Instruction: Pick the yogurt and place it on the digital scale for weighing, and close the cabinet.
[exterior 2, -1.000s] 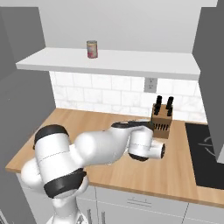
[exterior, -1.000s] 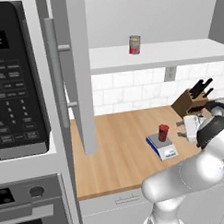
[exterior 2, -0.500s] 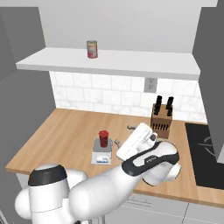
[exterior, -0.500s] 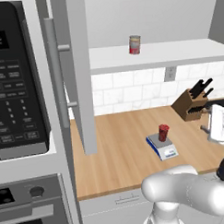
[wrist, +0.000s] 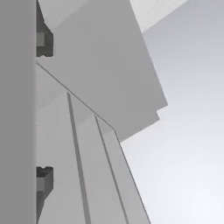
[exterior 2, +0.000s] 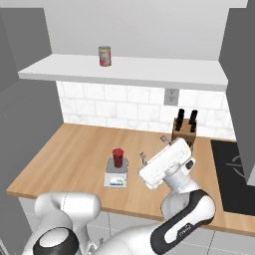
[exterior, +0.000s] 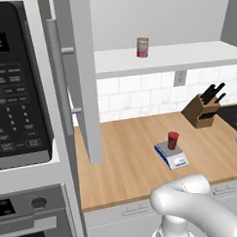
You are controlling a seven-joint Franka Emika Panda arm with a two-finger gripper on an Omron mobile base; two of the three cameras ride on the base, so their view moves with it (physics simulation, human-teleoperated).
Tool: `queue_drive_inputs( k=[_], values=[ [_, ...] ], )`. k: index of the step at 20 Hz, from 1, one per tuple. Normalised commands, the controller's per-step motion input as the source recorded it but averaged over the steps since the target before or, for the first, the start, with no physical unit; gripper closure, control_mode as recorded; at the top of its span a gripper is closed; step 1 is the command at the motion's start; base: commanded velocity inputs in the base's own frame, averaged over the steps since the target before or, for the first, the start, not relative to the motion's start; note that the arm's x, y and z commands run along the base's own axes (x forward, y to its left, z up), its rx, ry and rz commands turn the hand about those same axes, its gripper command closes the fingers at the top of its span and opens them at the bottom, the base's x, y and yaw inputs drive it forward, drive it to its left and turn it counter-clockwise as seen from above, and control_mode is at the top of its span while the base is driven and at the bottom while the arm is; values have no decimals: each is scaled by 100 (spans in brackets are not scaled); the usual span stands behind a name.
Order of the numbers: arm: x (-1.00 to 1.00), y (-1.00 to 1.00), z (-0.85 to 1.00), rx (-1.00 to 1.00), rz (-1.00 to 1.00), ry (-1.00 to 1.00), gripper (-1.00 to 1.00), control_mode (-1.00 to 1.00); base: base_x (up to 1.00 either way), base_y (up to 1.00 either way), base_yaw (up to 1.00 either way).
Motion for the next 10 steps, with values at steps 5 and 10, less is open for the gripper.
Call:
queue_drive_inputs(
  k=[5, 10],
  values=[
    [-36, -72, 51, 43, 0, -17, -100, -100, 0, 0, 0],
    [-42, -80, 44, 13, 5, -3, -100, -100, 0, 0, 0]
  ],
)
